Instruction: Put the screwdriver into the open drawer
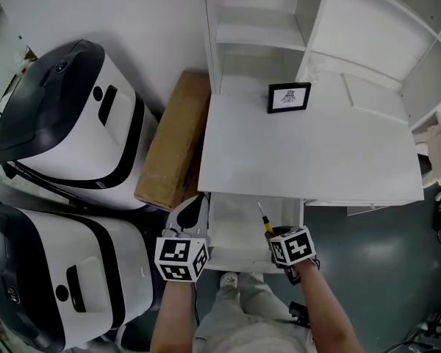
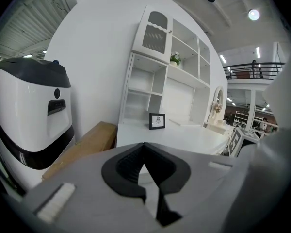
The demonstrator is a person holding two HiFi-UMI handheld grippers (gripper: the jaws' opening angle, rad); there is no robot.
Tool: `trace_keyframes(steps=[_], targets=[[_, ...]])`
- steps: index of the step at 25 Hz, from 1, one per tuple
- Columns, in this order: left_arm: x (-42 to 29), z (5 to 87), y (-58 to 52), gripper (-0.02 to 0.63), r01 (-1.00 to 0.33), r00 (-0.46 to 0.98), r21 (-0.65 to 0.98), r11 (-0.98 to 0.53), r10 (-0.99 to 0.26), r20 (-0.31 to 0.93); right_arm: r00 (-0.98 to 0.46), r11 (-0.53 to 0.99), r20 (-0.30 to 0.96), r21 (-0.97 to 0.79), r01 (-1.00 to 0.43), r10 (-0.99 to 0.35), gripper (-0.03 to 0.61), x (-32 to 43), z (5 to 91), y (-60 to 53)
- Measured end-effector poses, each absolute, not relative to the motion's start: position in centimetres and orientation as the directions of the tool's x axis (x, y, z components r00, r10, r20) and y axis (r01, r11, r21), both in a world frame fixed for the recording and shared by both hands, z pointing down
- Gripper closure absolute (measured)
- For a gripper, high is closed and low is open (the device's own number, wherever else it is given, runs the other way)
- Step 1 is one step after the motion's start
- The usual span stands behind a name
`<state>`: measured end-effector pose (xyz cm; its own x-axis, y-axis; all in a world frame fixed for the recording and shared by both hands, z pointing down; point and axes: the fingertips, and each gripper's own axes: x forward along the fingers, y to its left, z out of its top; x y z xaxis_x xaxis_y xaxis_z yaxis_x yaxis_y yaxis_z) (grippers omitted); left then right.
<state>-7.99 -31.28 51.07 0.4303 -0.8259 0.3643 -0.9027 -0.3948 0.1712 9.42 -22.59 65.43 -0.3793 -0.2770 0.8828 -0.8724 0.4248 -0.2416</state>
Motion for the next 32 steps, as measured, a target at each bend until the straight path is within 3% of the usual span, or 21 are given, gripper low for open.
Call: trace_keyframes(steps=[11,32], targets=[[-7.1,51.7,-33.8,0.604,-0.902,0.430,0.148,-0.405,-0.816,0.386,-0.373,0.440,0.914,-0.272,-0.856,-0.161,0.500,8.8,70.4,-24.5],[-6.9,53.5,-34.2,0.604,-0.911,0.408,0.140,-0.388,-0.802,0.437,-0.313,0.432,0.947,-0.255,-0.865,-0.068,0.499,7.8,78.6,-25.6]])
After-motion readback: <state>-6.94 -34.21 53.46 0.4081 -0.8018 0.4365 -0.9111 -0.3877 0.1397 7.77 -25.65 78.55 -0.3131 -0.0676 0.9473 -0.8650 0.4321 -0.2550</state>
